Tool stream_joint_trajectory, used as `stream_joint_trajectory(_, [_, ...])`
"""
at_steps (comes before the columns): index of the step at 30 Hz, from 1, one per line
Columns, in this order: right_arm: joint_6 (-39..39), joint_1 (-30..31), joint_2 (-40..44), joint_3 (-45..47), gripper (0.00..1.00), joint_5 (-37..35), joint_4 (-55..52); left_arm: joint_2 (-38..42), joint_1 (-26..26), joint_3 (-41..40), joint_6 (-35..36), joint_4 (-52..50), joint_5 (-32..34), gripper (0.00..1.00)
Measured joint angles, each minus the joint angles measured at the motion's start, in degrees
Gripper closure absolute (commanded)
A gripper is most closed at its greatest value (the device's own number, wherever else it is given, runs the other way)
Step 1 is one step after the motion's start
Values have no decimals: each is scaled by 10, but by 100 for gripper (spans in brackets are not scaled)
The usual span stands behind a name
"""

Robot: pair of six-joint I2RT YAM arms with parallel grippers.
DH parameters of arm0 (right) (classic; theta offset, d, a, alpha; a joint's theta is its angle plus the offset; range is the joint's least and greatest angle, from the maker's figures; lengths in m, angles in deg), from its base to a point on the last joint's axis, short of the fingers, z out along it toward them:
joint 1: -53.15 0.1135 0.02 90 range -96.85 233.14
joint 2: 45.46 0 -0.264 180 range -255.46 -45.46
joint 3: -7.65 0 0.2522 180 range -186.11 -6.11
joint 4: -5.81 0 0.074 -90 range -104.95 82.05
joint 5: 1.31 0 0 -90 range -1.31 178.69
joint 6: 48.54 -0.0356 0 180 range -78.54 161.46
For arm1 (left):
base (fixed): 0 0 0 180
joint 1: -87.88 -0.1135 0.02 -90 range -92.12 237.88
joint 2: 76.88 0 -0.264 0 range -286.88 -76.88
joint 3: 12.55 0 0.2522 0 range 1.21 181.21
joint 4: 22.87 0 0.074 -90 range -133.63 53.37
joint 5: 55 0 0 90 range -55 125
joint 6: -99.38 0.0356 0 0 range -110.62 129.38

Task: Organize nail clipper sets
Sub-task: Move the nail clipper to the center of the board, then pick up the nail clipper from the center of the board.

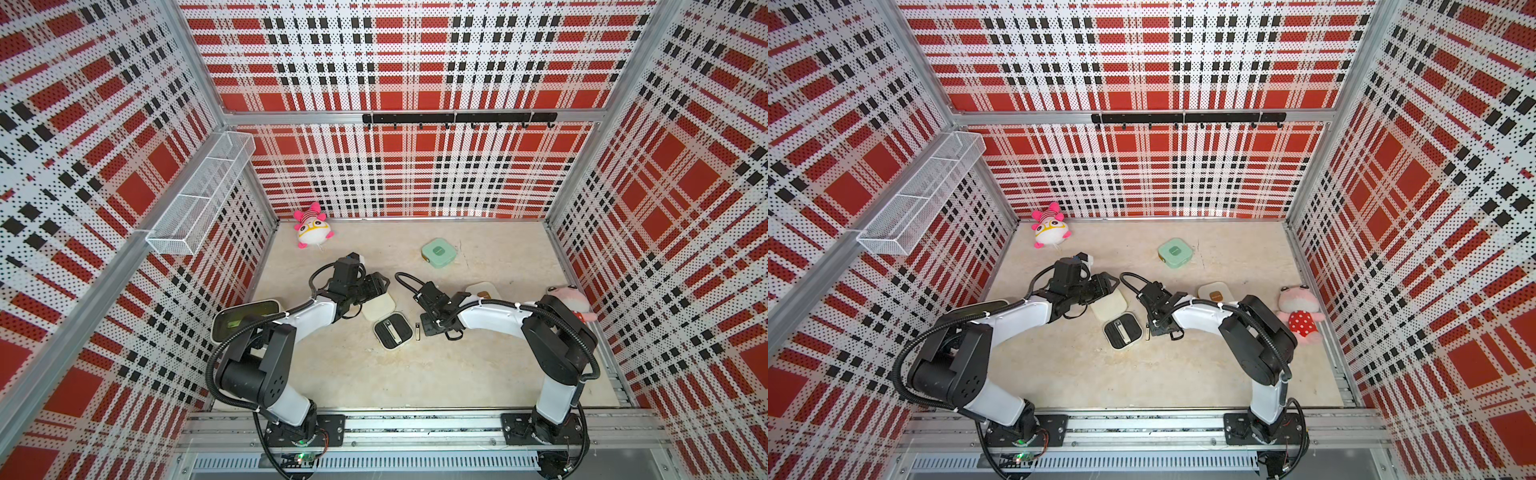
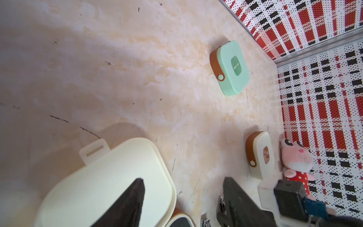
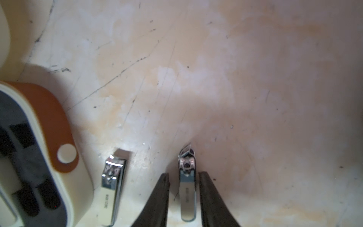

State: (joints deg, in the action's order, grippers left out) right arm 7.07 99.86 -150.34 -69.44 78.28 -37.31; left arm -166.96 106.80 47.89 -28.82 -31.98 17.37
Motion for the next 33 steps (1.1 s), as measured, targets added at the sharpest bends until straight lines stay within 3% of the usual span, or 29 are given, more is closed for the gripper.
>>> stream_joint_trajectory(18, [5,-15,-38,-68,68,12,-43,0,1,0,-1,0,0,32])
stream_joint_trajectory(33, [7,-18,-44,-68,84,24,-44,-5,-2,0,-2,5,-2,32])
